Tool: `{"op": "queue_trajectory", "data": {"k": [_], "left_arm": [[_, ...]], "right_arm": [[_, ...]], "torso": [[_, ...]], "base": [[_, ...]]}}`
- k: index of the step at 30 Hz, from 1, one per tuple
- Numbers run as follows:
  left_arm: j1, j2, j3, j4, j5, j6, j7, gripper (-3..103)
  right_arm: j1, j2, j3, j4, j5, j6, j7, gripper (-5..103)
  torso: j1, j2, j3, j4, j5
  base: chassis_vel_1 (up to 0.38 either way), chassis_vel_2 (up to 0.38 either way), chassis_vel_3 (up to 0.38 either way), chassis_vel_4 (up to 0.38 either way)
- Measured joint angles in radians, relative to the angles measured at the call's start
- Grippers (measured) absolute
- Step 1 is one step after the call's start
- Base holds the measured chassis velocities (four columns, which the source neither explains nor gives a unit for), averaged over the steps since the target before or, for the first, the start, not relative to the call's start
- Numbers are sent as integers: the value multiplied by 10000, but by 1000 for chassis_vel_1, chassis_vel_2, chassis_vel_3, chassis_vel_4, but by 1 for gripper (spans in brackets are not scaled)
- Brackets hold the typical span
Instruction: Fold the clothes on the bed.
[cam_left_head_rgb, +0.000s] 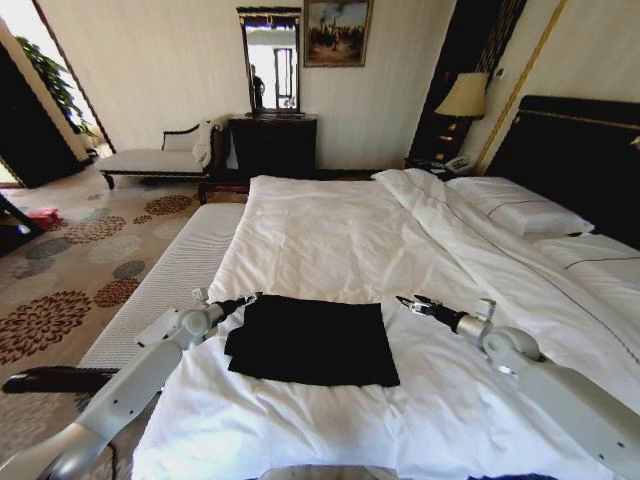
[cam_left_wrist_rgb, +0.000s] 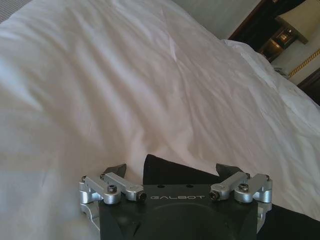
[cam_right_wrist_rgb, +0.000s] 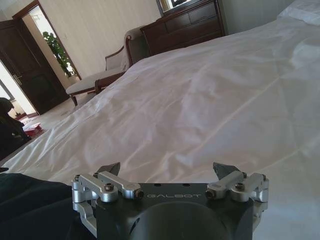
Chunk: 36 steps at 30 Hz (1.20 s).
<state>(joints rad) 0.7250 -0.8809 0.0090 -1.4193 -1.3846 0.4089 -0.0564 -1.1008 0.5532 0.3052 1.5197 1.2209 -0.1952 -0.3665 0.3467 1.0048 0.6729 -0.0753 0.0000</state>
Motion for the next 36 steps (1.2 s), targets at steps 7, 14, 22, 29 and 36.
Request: {"op": "queue_trajectory", "data": {"k": [7,14,22,29,36], "left_arm": [[-267,-216,151,254,-2,318,-432,99],[151,13,33,154,337,211,-406,80],[363,-139,-20,81,721,-189,-218,46],[328,-238,-13,81,752,-250,-146,20],[277,-249,-4,60,757,-261,-147,2]], "right_arm": [[8,20,5,-1,4,19,155,100],[88,122,-78,-116,-38,37,299,100],[119,27,-350,136,552,-187,562,100],[80,-47,-394,183,501,-259,523,100],[-20,-59,-334,183,357,-260,504,100]], "torso": [[0,1,0,-2,0],[-1,1,-1,2,0],[0,1,0,2,-1],[0,1,0,-1,-1],[-1,1,0,-1,-1]], "base": [[0,0,0,0],[0,0,0,0],[0,0,0,0],[0,0,0,0],[0,0,0,0]]}}
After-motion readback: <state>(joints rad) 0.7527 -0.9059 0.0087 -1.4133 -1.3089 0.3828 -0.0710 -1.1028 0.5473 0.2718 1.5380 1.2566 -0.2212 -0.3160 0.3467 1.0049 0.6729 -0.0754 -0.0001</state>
